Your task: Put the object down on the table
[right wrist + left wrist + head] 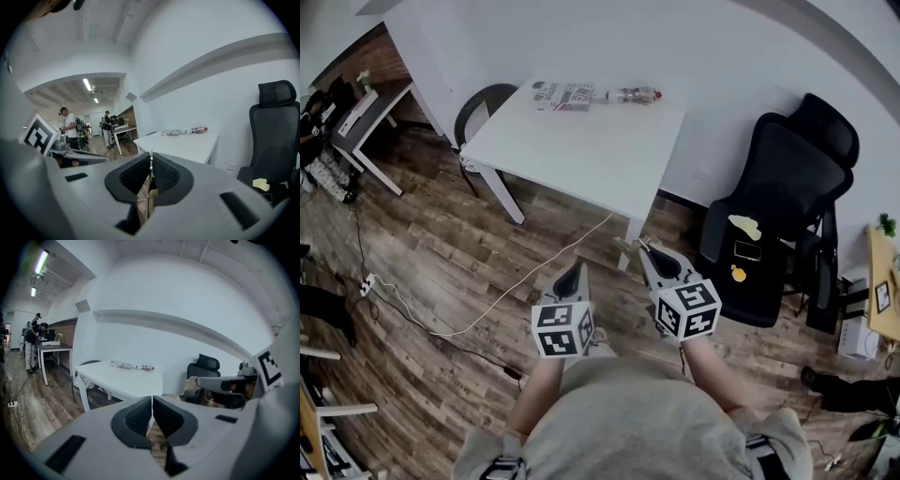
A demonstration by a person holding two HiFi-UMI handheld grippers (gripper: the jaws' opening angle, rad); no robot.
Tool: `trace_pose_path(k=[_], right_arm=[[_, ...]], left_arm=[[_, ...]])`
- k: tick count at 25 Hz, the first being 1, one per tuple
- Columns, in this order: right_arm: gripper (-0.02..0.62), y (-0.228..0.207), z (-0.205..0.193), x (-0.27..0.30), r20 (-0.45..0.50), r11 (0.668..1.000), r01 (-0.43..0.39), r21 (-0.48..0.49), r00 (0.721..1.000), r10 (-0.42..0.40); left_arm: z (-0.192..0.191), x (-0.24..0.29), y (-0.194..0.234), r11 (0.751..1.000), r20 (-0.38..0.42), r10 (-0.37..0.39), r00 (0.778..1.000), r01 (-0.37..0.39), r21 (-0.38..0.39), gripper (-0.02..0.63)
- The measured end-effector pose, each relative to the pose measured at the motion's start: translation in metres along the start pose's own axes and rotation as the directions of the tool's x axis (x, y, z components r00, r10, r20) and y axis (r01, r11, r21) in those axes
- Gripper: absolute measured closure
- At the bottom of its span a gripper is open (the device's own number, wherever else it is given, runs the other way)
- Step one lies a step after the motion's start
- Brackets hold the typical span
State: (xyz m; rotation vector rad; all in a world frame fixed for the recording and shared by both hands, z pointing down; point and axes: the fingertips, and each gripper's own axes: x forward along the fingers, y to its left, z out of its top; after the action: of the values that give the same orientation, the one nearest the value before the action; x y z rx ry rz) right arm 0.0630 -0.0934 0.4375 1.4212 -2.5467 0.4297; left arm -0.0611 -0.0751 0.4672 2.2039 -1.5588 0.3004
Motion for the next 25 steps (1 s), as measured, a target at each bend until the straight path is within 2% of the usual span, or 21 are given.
trace_pose_path(k=[14,25], right_arm=[[0.571,-0.016,0.025,0.104,-0.009,0.999,0.032,0.002,0.999,-0.032],[0.571,-0.04,0.034,0.153,-0.024,0.997,0.072,-0.009,0.997,-0.073]], left_arm=[[0.037,0.071,0.071,1.0,-0.019,-0.02,1.0,0.02,0.0,0.595],[0.043,0.1,0.099,1.0,-0.049,-0.02,0.999,0.019,-0.018,0.595]])
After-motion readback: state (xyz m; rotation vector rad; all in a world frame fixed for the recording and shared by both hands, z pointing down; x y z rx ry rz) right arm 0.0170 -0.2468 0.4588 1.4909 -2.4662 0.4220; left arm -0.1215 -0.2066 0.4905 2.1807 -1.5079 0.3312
